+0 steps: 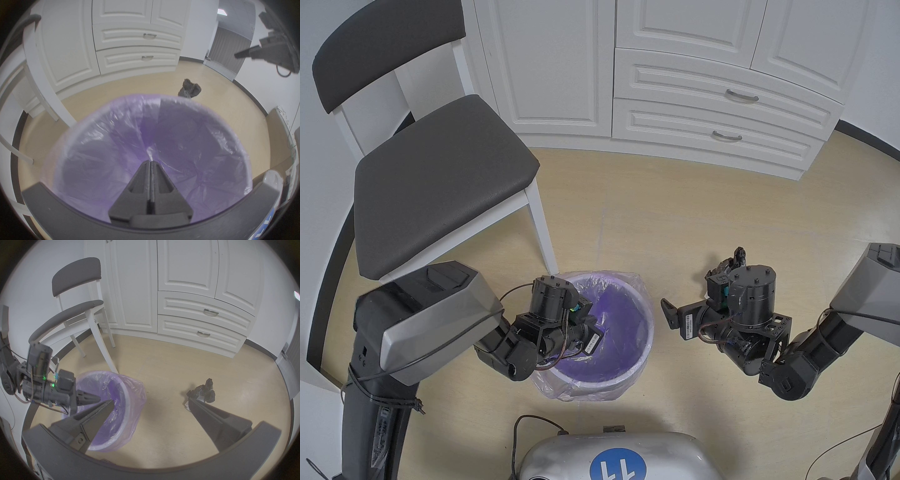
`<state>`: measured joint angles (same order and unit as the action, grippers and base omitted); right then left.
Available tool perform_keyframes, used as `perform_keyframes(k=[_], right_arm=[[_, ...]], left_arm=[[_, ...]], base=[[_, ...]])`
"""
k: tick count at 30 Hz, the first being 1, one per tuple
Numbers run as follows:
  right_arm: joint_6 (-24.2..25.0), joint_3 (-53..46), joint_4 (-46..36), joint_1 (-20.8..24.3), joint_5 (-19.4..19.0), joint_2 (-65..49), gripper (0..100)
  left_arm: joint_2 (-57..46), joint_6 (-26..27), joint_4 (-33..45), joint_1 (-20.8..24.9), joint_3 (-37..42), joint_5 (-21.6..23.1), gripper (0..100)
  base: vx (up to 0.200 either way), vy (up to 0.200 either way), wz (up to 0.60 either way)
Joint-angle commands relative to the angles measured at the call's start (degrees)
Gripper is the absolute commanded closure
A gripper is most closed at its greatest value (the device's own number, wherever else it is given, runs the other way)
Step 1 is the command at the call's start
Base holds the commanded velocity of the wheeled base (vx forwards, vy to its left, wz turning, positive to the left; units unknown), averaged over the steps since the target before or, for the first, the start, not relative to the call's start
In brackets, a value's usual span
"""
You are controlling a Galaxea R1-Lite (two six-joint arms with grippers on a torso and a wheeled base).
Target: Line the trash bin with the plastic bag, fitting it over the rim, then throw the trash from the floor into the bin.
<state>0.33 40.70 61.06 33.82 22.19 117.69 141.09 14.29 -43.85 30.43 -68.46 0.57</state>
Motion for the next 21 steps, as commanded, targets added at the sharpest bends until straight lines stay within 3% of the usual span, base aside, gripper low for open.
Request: perform_keyframes(k=[1,6,12,18,21], right_arm=[[-0.1,0.0,-0.2,-0.7,-0.1,-1.1,0],[0.0,0.3,-1.1,-0.9,-0.7,-0.9,0],[0.0,0.4,-1.1,-1.2,-0.8,-0.9,0],[0.0,0.6,-1.1,-1.5,-0.8,-0.8,0],[0.0,0.5,-1.1,-1.5,-0.8,-0.7,0]], left_arm=[[3.7,-0.2,1.7,0.1,-2.4,0.0,100],[7.4,-0.3,3.7,-0.6,-7.2,-0.4,100],[12.3,-0.2,6.1,-1.5,-15.8,-4.3,100],[12.1,0.0,5.2,-1.1,-15.6,-4.9,100],[12.3,0.3,4.9,-0.9,-15.9,-8.3,100]], base=[[0.000,0.000,0.00],[0.000,0.000,0.00],[0.000,0.000,0.00],[0.000,0.000,0.00],[0.000,0.000,0.00]])
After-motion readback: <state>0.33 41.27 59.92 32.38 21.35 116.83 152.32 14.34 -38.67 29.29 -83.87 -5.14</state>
